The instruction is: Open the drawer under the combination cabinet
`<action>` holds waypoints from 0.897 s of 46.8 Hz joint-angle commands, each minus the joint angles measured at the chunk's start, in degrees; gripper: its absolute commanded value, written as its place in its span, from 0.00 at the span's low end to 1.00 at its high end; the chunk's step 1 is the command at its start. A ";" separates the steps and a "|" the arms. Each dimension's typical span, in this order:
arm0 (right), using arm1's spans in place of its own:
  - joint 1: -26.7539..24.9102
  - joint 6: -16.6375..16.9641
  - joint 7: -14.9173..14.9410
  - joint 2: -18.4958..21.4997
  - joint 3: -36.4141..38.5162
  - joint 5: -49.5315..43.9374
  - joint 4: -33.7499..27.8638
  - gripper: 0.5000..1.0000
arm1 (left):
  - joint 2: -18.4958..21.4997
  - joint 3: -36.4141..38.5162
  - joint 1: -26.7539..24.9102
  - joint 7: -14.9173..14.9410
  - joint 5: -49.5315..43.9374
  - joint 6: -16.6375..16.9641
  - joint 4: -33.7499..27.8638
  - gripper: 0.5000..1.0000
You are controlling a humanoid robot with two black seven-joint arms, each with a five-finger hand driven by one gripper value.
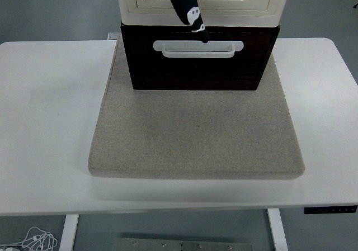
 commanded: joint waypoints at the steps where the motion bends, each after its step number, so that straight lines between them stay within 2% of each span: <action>1: -0.01 0.00 -0.01 0.00 0.00 0.01 0.00 0.85 | -0.19 1.90 -0.09 1.75 -0.09 -0.67 0.16 1.00; 10: -0.01 0.00 -0.01 0.00 0.00 0.01 0.00 0.85 | -0.90 3.31 0.52 5.79 -0.09 -1.46 0.95 1.00; 16: -0.01 0.00 -0.01 0.00 0.00 0.01 0.00 0.85 | -2.30 4.01 0.87 6.23 -0.09 -4.27 3.40 1.00; 20: -0.01 0.00 -0.01 0.00 0.00 0.01 0.00 0.85 | -4.06 4.28 1.49 6.59 -0.09 -4.80 5.08 1.00; 28: -0.01 0.00 -0.01 0.00 0.00 0.01 0.00 0.85 | -5.64 4.28 3.33 10.10 0.00 -4.89 6.39 1.00; 42: -0.01 0.00 -0.01 0.00 0.00 0.01 0.00 0.85 | -8.54 4.28 5.62 12.12 0.26 -3.92 8.24 1.00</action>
